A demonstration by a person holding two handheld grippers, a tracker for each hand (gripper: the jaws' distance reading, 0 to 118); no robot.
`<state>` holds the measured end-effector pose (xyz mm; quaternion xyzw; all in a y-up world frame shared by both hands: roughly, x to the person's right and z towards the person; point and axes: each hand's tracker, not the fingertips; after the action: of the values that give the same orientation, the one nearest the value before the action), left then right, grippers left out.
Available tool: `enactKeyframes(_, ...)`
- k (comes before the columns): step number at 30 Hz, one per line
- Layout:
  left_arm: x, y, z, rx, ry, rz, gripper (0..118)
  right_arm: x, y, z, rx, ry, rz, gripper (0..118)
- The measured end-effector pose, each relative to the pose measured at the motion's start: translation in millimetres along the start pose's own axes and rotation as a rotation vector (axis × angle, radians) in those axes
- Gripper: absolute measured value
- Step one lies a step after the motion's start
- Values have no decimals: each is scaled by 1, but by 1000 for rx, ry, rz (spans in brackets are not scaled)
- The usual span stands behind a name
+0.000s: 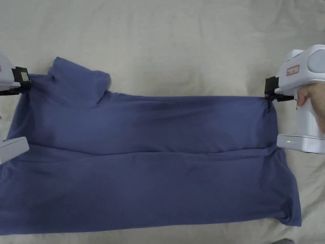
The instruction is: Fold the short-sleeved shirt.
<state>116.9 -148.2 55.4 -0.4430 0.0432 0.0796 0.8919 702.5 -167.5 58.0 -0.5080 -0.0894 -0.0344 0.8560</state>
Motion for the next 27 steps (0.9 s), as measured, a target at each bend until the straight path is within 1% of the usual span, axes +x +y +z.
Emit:
enactKeyframes(3, -6, -1, 23, 26, -10, 7, 0, 10, 0, 22, 46, 43, -26, 3)
enactKeyframes(4, -9, -1, 30, 34, -11, 5, 0, 11, -2, 34, 67, 39, -29, 3)
enactKeyframes(8, -18, -12, 72, 83, -46, 30, 0, 11, -14, 79, 160, 66, -5, 3)
enactKeyframes(13, -39, -39, 121, 144, -88, 34, 0, 18, -50, 135, 241, 91, 12, 3)
enactKeyframes(16, -52, -65, 144, 166, -107, 33, 0, 28, -80, 157, 262, 102, 5, 3)
enactKeyframes(21, -69, -113, 159, 170, -126, 36, 0, 38, -132, 164, 250, 103, 0, 3)
enactKeyframes(27, -76, -185, 141, 49, -72, 29, 0, 37, -191, 131, 145, 51, 4, 3)
